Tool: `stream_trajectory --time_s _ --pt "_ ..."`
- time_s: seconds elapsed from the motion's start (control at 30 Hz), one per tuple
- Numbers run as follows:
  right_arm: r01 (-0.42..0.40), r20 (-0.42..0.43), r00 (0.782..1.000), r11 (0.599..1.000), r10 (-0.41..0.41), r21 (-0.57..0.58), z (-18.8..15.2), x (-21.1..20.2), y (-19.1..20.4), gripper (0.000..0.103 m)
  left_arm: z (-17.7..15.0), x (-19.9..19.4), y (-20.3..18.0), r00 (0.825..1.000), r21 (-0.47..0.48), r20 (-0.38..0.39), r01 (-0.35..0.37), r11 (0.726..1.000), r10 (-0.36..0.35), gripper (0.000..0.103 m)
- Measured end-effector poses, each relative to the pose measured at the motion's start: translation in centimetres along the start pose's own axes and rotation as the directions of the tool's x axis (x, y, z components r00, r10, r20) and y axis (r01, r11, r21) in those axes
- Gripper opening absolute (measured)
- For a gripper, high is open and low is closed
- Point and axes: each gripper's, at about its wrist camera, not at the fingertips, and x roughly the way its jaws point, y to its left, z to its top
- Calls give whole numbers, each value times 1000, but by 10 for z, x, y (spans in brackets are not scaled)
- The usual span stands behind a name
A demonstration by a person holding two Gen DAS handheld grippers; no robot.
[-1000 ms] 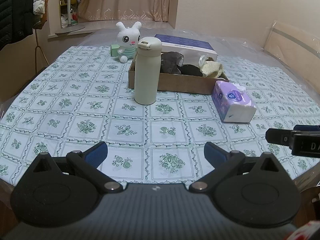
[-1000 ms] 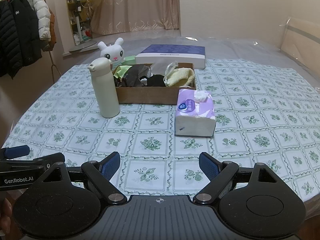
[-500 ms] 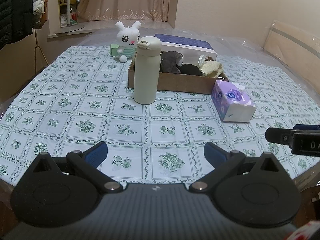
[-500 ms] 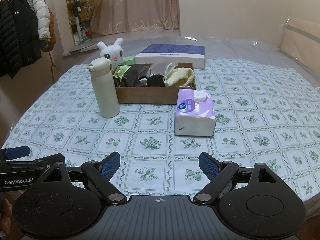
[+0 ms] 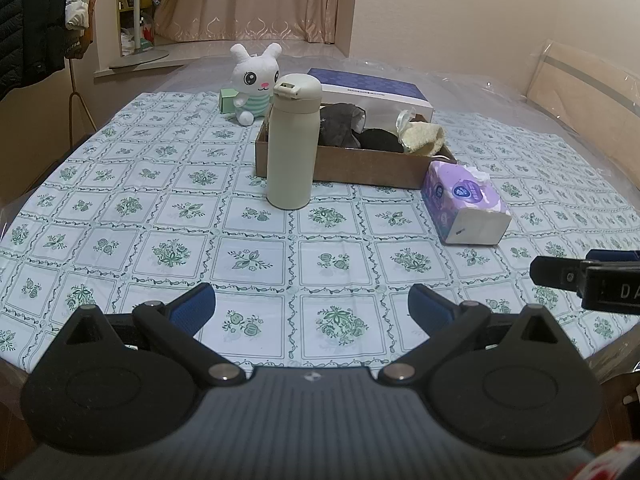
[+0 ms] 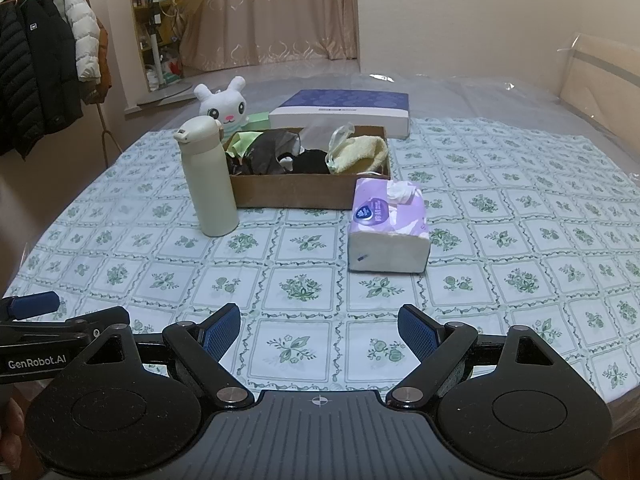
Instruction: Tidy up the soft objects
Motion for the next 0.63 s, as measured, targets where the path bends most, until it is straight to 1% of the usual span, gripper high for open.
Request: stream_trajectory --time_s 0.43,0.63 --pt "1 -1 1000 1000 -1 4 -1 0 -1 85 -1 2 -1 1000 -9 -7 9 1000 -9 102" --pt "0 -2 1000 1000 0 5 -3 0 -2 85 -4 -1 -3 999 -2 17 28 1000 -28 102"
